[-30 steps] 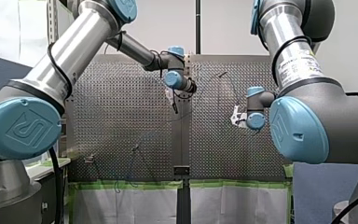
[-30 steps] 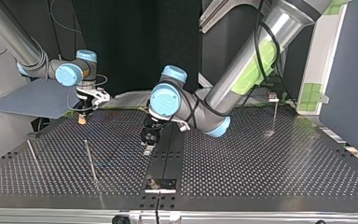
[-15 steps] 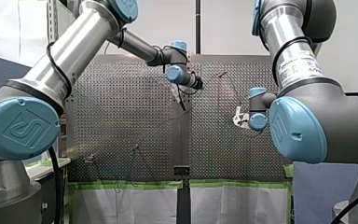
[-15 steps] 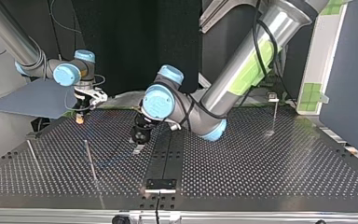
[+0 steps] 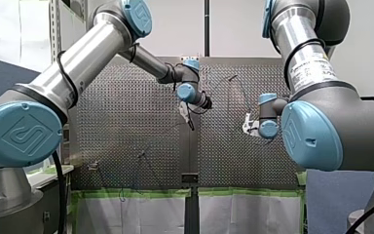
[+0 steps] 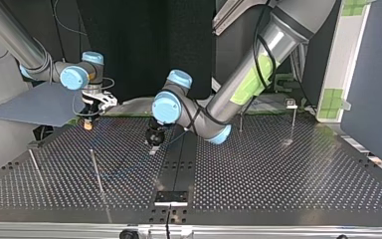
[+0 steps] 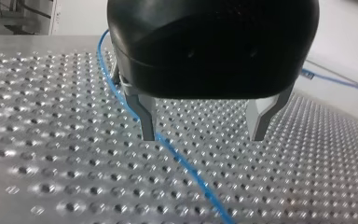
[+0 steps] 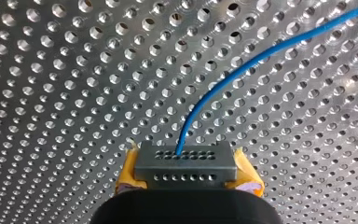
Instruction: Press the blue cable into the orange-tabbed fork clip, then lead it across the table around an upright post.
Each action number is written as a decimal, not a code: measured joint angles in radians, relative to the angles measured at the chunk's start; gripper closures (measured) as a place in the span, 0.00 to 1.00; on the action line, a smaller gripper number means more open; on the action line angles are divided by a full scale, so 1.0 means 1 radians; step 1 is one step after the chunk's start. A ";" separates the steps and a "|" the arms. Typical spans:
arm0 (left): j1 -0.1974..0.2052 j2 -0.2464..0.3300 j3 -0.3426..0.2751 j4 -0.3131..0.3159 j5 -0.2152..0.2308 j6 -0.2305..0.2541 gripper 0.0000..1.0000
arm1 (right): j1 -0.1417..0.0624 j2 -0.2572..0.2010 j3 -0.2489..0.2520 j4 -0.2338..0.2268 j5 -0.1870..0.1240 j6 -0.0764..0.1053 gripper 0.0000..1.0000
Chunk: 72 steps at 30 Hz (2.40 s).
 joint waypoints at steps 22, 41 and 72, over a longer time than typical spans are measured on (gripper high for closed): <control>-0.001 -0.003 0.000 0.106 -0.123 0.105 0.03 | -0.020 0.061 0.040 -0.053 0.001 -0.022 1.00; -0.004 -0.003 0.000 0.130 -0.177 0.159 0.03 | -0.060 0.138 0.043 -0.084 0.000 -0.037 1.00; -0.003 -0.003 0.000 0.115 -0.156 0.169 0.03 | -0.084 0.270 0.043 -0.154 0.000 -0.024 1.00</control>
